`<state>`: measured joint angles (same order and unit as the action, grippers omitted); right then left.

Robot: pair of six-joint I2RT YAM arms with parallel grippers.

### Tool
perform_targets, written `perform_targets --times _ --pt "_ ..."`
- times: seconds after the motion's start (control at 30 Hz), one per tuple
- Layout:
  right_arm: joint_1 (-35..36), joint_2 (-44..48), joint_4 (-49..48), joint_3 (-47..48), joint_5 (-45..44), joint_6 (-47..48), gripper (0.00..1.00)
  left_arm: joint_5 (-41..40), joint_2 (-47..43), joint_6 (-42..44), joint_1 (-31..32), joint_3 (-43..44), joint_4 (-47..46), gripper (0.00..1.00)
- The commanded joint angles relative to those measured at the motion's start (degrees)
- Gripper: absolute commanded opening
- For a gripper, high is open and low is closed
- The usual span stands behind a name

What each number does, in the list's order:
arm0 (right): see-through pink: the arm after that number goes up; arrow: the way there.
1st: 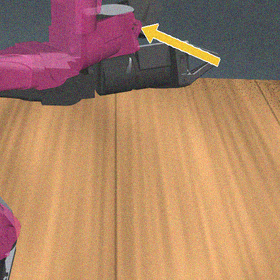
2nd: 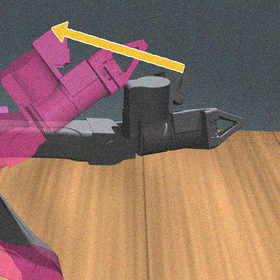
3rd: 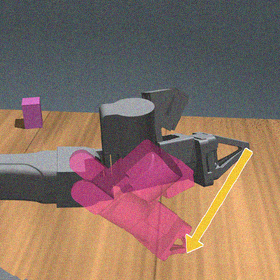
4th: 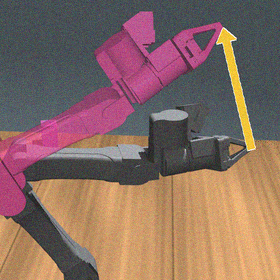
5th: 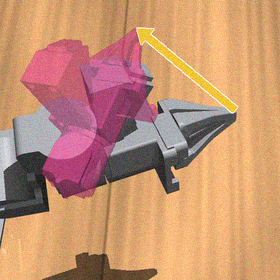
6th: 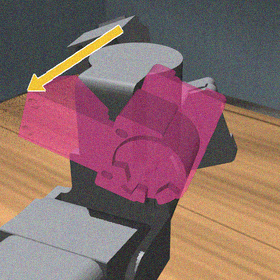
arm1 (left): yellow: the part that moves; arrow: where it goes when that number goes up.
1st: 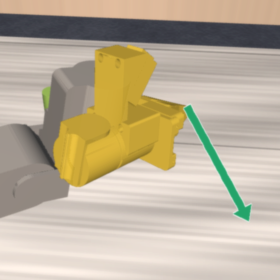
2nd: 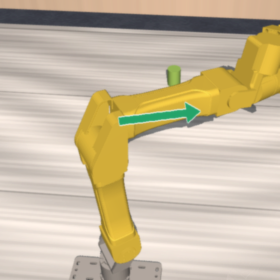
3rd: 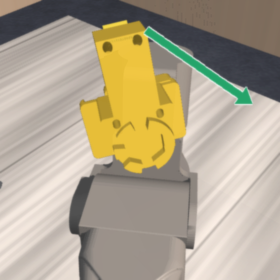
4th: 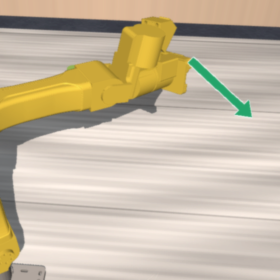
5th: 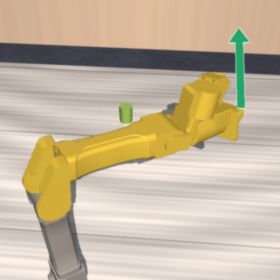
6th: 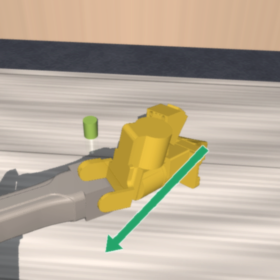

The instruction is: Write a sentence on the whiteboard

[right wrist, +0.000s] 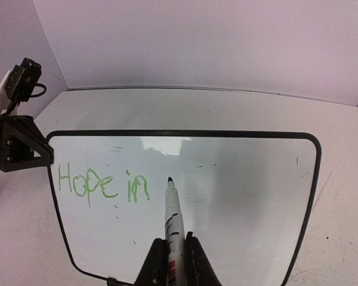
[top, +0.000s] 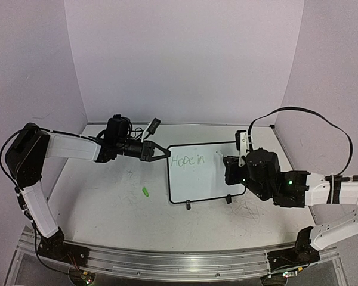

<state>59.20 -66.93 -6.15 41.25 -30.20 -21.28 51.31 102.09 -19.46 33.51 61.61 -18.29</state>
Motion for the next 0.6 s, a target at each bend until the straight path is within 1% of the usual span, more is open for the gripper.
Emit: perform_targets --times 0.0,0.37,0.57 --pt "-1.30 -1.33 -1.32 2.84 1.44 4.30 0.00 -1.43 -3.95 -1.49 0.33 -0.56 -1.03 0.00" --pt "-3.12 -3.55 -0.60 3.67 5.59 4.50 0.00 -6.59 -6.28 -5.51 0.51 -1.46 -0.96 0.00" --pt "-3.10 -3.93 -0.73 3.84 6.18 4.29 0.00 -8.06 -7.08 -5.28 0.51 -2.92 -0.92 0.00"
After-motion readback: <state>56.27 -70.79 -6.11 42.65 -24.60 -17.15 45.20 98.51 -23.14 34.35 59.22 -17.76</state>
